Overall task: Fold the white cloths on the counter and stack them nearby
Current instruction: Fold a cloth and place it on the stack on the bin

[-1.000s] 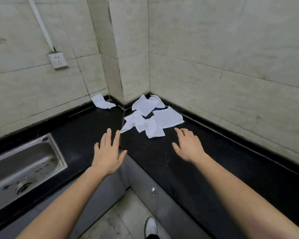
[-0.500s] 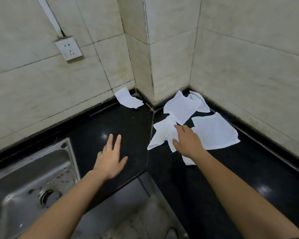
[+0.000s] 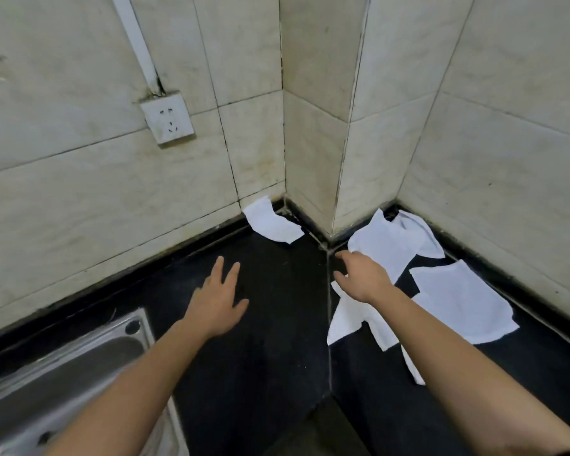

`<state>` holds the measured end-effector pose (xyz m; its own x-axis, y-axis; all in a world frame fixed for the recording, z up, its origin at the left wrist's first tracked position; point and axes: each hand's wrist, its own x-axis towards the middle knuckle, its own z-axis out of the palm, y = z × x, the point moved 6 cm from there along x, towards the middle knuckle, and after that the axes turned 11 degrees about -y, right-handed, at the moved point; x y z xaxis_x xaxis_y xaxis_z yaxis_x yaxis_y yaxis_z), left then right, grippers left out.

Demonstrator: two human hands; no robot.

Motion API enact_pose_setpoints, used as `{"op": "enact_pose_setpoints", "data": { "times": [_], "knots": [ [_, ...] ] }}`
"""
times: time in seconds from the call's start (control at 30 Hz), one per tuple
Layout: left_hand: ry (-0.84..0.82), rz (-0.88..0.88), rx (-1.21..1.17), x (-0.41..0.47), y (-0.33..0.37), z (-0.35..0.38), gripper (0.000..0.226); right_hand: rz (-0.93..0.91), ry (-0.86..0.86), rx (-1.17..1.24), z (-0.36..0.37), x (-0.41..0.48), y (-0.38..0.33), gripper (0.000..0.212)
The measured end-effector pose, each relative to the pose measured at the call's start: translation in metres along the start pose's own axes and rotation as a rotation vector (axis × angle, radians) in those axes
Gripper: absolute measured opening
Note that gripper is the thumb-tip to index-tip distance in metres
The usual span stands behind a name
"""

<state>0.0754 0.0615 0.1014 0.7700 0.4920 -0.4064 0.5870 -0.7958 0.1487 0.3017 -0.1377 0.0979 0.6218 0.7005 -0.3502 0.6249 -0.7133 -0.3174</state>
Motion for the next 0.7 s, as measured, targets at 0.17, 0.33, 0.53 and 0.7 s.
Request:
{"op": "enact_pose_setpoints", "data": {
  "times": [0.17, 0.33, 0.53, 0.7],
  "knots": [
    [-0.019, 0.053, -0.048, 0.058, -0.033, -0.011, 0.081, 0.065, 0.001, 0.117, 0.005, 0.054, -0.028, 0.047],
    [-0.126, 0.072, -0.051, 0.127, -0.047, 0.032, 0.07, 0.117, -0.016, 0.226, 0.033, 0.135, -0.027, 0.037],
    [-0.456, 0.041, 0.113, 0.169, -0.064, 0.106, 0.077, 0.177, -0.037, 0.329, 0.069, 0.223, -0.024, 0.033],
    [-0.436, 0.052, 0.189, 0.169, -0.075, 0.133, 0.093, 0.403, -0.047, 0.406, 0.089, 0.27, -0.016, 0.069]
  ]
}}
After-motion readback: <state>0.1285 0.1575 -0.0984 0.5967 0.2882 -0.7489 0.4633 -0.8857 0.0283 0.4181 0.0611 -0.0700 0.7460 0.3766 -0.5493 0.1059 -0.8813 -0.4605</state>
